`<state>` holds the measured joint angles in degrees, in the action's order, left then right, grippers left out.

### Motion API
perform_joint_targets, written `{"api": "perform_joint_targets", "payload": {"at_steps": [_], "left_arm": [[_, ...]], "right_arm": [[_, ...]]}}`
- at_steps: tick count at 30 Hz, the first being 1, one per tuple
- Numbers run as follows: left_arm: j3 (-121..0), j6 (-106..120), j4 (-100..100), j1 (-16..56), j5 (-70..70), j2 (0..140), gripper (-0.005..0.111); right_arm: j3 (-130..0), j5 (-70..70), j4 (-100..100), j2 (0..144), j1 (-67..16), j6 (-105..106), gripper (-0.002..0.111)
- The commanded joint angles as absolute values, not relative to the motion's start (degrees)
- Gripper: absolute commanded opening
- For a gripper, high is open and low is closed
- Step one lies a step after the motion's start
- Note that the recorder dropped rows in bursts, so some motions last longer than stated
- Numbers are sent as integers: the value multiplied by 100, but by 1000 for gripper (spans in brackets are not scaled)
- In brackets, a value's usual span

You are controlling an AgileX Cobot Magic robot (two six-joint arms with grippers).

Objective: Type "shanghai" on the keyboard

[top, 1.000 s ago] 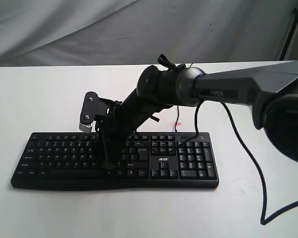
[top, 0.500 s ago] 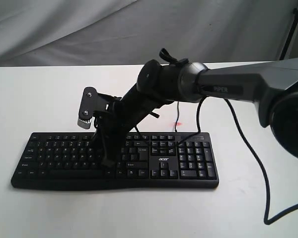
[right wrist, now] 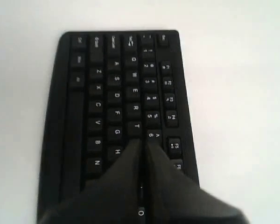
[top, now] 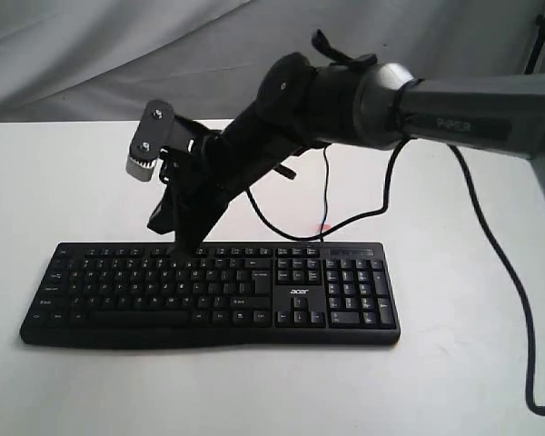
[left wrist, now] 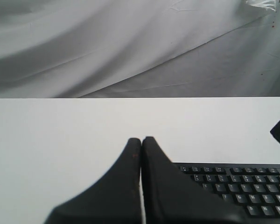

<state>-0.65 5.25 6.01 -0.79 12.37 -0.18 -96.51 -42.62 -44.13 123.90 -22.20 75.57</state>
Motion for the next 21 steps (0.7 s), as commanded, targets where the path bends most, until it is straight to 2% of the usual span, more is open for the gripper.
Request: {"api": "perform_joint_targets", "payload": {"at_steps": [1, 5, 16, 21], "left_arm": [[-61, 518, 624, -56, 1223, 0, 1], [-61, 518, 624, -56, 1223, 0, 1], [-61, 518, 624, -56, 1223, 0, 1], [-61, 518, 624, -56, 1223, 0, 1]], "right_arm": [[-9648, -4557, -4447, 11779, -2189, 7056, 0], [-9373, -4860, -4422, 10872, -2244, 6701, 0], [-7563, -3739, -5039, 7736, -2293, 6402, 0], [-6973, -3650, -5118, 6555, -2293, 6402, 0]]}}
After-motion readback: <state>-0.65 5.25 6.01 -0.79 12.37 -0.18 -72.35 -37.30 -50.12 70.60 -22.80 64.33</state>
